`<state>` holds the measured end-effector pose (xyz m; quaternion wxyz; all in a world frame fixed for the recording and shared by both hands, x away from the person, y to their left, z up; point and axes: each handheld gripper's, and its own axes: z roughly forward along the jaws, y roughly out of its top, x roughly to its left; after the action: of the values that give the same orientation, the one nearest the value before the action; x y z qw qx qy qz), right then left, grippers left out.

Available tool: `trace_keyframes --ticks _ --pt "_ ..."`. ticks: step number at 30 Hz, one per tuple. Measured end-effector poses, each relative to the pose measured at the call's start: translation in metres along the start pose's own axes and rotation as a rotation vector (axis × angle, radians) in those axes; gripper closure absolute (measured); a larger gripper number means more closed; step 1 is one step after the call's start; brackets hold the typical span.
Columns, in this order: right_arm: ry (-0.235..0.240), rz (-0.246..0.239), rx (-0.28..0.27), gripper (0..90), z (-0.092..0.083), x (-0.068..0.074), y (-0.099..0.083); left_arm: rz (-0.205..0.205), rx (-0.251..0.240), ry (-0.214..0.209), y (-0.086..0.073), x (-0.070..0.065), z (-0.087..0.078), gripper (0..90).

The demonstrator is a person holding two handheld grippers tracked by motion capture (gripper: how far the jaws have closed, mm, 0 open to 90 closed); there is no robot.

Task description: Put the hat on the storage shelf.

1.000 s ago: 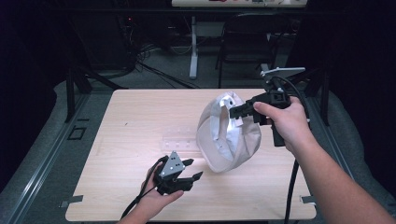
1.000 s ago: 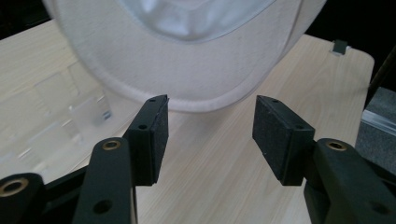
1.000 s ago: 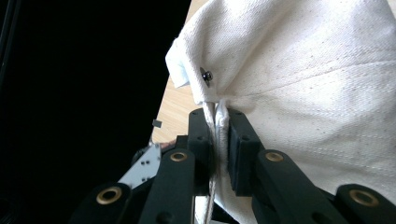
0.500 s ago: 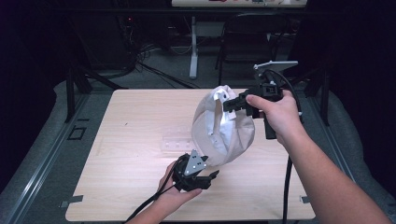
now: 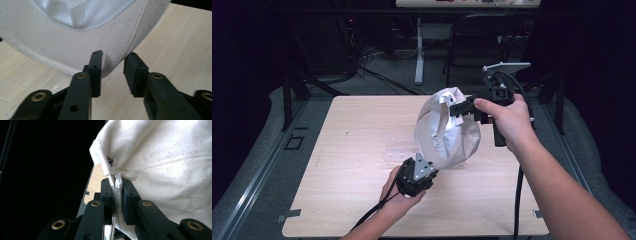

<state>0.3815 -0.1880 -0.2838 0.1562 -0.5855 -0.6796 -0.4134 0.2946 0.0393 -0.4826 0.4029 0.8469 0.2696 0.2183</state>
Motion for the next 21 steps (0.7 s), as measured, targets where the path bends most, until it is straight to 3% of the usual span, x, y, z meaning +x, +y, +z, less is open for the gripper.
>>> trace_keyframes --ticks 5,7,11,17,21 --pt "0.002 0.0 -0.01 81.8 -0.001 0.002 0.002 0.007 0.006 0.029 0.002 0.011 -0.005 74.4" --pt "0.003 0.001 -0.011 81.7 0.001 0.003 0.002 0.034 0.023 0.053 0.003 0.016 -0.006 78.4" --pt "0.0 -0.001 -0.007 81.7 0.004 0.004 0.003 0.039 0.029 0.04 0.003 0.021 -0.006 82.3" --pt "0.001 -0.006 -0.005 81.8 0.011 0.007 0.003 0.026 0.038 0.04 0.002 0.027 -0.002 83.1" --pt "-0.001 -0.009 -0.001 81.7 0.017 0.007 0.005 -0.017 0.028 0.021 0.0 0.035 0.0 83.2"
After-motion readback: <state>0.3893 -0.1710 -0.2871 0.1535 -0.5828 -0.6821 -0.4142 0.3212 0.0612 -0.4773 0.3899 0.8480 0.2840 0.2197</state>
